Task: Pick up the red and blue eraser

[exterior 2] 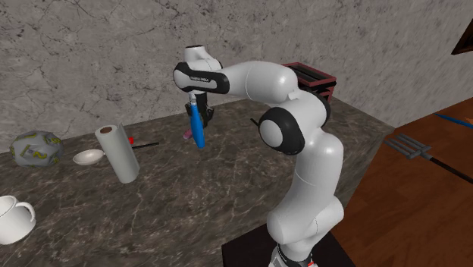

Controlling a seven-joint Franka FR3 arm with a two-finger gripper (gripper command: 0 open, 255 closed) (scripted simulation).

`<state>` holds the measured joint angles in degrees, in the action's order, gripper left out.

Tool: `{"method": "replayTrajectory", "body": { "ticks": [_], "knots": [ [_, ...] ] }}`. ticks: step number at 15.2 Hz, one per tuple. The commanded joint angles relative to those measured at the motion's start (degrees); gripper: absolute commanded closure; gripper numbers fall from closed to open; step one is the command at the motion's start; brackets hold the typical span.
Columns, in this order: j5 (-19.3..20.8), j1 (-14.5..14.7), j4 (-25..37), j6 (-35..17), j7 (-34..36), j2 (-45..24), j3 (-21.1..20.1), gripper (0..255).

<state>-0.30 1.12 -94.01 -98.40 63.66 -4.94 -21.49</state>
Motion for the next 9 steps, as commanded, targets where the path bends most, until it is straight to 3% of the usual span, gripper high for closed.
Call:
{"method": "replayTrajectory", "body": {
  "ticks": [1, 9],
  "knots": [
    [0.06, 0.08, 1.71, 1.65, 0.16, -0.14, -0.06, 255],
    [0.56, 0.41, 9.52, 8.23, 0.64, -1.45, -0.23, 255]
  ]
}}
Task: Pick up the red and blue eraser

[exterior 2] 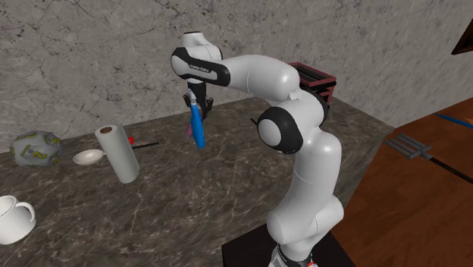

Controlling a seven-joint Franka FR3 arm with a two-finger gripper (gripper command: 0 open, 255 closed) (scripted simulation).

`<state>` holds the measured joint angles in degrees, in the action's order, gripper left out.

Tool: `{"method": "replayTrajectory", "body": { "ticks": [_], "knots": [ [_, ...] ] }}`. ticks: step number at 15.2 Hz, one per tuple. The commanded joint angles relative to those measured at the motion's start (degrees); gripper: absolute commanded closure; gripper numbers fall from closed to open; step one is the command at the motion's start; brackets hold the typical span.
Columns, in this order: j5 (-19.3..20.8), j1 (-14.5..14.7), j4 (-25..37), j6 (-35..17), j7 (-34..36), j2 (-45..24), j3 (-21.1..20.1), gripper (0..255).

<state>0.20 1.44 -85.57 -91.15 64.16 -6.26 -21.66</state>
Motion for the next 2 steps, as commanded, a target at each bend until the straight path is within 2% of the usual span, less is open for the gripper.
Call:
{"method": "replayTrajectory", "body": {
  "ticks": [1, 2],
  "knots": [
    [0.06, 0.10, 1.22, 1.10, 0.15, -0.15, -0.07, 255],
    [0.06, 0.10, 1.23, 1.11, 0.16, -0.16, -0.07, 255]
  ]
}}
